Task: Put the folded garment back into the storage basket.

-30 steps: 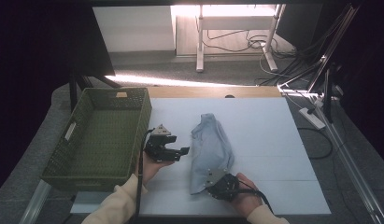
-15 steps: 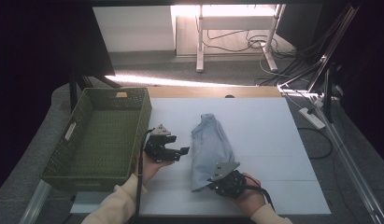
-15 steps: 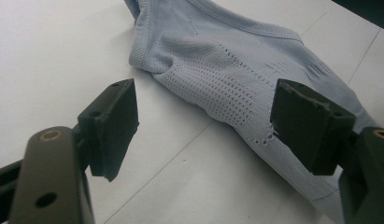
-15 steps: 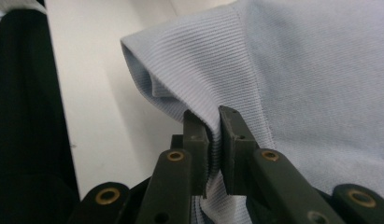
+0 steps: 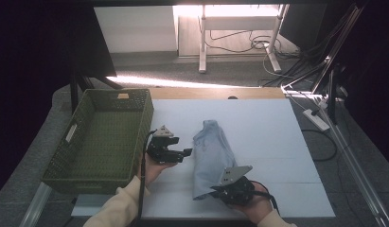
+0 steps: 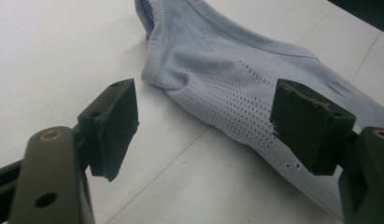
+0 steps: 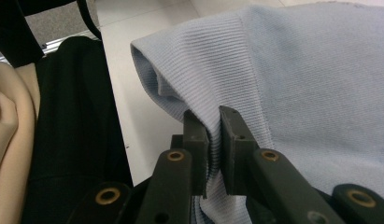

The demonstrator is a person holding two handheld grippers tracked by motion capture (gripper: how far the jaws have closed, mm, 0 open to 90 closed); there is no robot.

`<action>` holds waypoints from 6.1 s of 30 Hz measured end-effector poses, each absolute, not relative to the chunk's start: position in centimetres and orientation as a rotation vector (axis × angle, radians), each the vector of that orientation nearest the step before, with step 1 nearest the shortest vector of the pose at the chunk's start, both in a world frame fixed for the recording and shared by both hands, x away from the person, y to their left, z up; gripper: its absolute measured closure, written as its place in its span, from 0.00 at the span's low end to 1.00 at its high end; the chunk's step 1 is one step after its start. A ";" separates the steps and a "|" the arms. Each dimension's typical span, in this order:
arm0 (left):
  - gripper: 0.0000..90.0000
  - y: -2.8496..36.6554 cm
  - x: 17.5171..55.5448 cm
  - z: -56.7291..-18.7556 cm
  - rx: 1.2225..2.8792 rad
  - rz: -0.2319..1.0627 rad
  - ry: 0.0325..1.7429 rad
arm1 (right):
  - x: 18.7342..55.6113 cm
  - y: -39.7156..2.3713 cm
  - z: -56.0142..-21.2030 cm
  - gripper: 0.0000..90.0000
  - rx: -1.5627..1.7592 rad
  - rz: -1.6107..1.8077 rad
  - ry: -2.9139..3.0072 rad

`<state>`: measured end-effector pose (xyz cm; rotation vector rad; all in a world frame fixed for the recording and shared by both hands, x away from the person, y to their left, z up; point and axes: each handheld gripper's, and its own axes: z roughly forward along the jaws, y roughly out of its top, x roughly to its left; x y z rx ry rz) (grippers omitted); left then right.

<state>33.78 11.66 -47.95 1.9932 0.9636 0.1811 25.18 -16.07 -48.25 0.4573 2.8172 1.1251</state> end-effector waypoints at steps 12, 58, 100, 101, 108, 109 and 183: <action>0.29 9.9 36.7 -48.1 1.942 0.196 1.022 | 25.3 -16.0 -48.6 0.91 0.453 1.127 2.838; 0.31 6.1 44.6 -51.4 2.080 0.230 1.028 | 24.0 -16.3 -48.7 0.91 0.383 1.098 2.908; 0.90 2.8 45.0 -53.0 2.196 0.028 0.833 | 24.0 -16.3 -48.8 0.91 0.376 1.083 2.917; 0.90 2.8 44.8 -52.8 2.201 0.040 0.826 | 24.0 -16.3 -48.8 0.91 0.378 1.086 2.915; 0.91 3.4 44.4 -51.3 2.159 0.087 0.805 | 24.0 -16.3 -48.6 0.91 0.367 1.096 2.898; 0.91 3.5 44.4 -51.1 2.149 0.095 0.803 | 24.0 -16.4 -48.5 0.91 0.369 1.097 2.894; 0.91 8.5 42.8 -41.2 2.039 0.212 0.793 | 26.6 -14.8 -45.1 0.91 0.405 1.321 2.675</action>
